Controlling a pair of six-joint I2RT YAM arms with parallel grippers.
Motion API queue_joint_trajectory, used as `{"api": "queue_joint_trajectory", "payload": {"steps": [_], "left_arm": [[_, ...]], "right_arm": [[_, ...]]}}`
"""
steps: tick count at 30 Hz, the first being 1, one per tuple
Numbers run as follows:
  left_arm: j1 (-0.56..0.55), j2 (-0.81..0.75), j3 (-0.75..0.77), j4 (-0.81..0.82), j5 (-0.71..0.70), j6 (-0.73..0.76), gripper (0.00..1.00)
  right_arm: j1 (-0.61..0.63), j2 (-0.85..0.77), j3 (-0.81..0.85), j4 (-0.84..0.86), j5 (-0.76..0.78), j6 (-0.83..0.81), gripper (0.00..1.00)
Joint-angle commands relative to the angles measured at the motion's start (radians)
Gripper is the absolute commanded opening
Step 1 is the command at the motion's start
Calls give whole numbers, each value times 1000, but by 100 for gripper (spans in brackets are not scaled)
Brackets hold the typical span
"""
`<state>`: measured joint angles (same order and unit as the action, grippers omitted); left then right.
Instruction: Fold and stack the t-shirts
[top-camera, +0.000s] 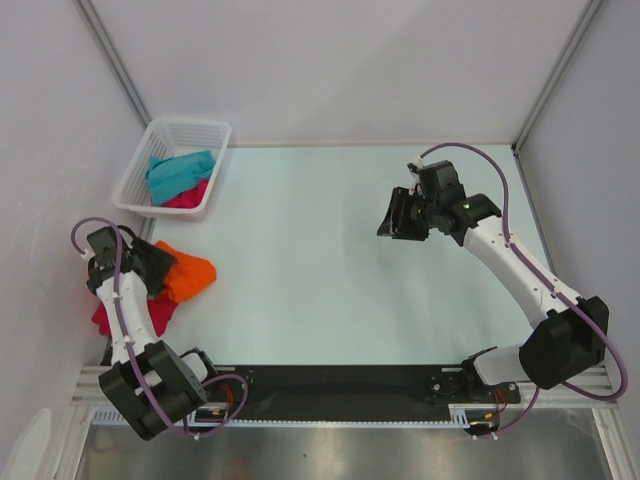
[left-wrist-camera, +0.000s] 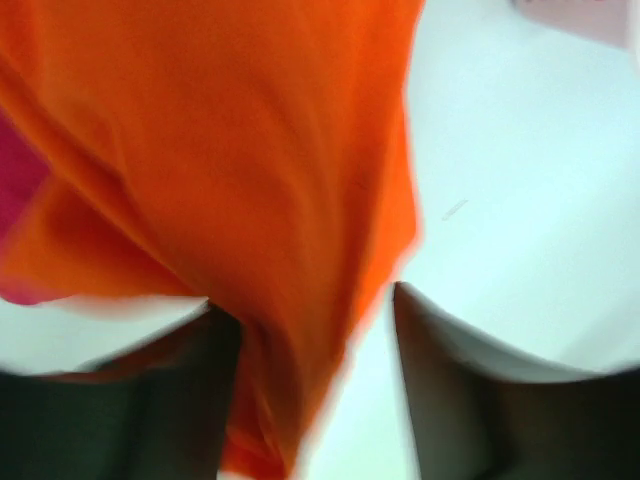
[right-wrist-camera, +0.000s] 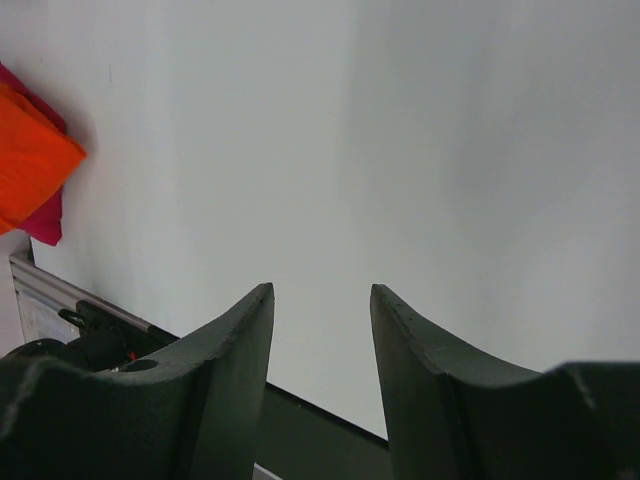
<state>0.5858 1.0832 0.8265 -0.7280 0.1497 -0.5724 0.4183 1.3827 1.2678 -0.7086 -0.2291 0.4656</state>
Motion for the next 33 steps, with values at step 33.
{"api": "queue_joint_trajectory", "payload": {"steps": [33], "left_arm": [[-26, 316, 129, 133, 180, -56, 100]], "right_arm": [[28, 59, 44, 24, -12, 13, 49]]}}
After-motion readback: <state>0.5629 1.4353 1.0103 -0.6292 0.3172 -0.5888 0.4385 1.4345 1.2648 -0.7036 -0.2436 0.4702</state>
